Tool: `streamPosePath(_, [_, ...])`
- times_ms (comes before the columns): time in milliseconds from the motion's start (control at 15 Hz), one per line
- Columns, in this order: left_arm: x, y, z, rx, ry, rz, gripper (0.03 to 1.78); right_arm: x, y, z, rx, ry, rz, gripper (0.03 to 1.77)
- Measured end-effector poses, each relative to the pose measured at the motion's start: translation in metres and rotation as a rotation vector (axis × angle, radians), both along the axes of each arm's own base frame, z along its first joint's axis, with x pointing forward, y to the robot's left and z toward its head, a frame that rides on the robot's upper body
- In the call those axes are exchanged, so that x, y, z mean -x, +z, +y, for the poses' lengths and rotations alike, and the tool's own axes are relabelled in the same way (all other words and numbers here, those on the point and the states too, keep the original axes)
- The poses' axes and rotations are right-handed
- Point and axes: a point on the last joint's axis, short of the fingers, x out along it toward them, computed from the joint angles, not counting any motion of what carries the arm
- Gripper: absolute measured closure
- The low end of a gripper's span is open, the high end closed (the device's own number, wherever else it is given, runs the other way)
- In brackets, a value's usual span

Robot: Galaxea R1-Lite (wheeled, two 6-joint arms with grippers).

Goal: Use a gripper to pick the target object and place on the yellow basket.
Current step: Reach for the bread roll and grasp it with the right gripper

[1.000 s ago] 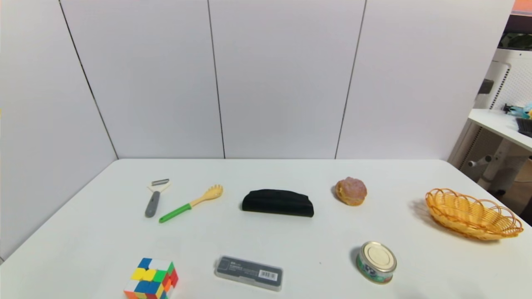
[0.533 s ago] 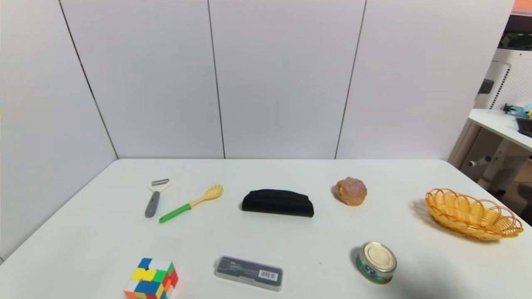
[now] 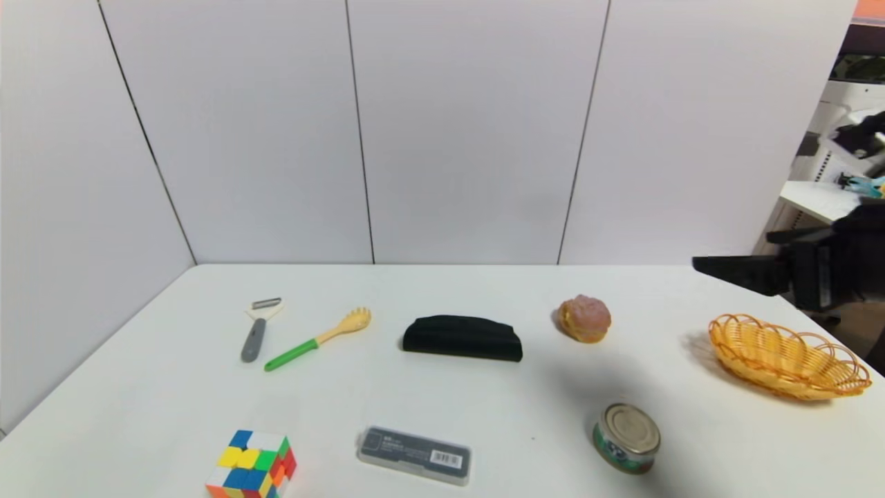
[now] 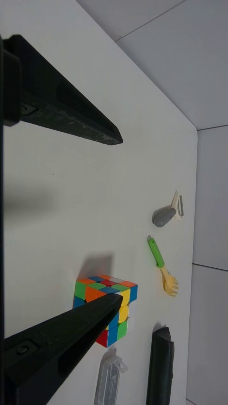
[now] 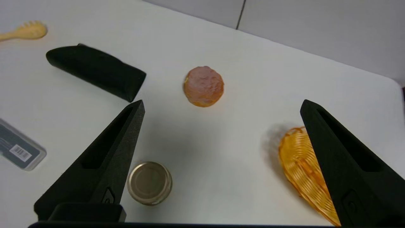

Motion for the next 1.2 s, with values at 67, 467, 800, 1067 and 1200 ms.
streamPosePath(67, [0.000,0.000,0.000,0.000,0.000,0.000,0.12,-0.012,-0.004,0.004,-0.001,0.020,0.031,0.10])
streamPosePath(467, [0.000,0.000,0.000,0.000,0.000,0.000,0.12,-0.077,-0.022,0.022,0.003,0.021,0.224,0.10])
streamPosePath(800, [0.000,0.000,0.000,0.000,0.000,0.000,0.12,-0.121,-0.037,0.034,0.024,0.010,0.391,0.10])
streamPosePath(1067, [0.000,0.000,0.000,0.000,0.000,0.000,0.12,-0.159,-0.064,0.049,0.041,-0.017,0.505,0.10])
streamPosePath(1200, [0.000,0.000,0.000,0.000,0.000,0.000,0.12,-0.174,-0.080,0.053,0.050,-0.026,0.549,0.10])
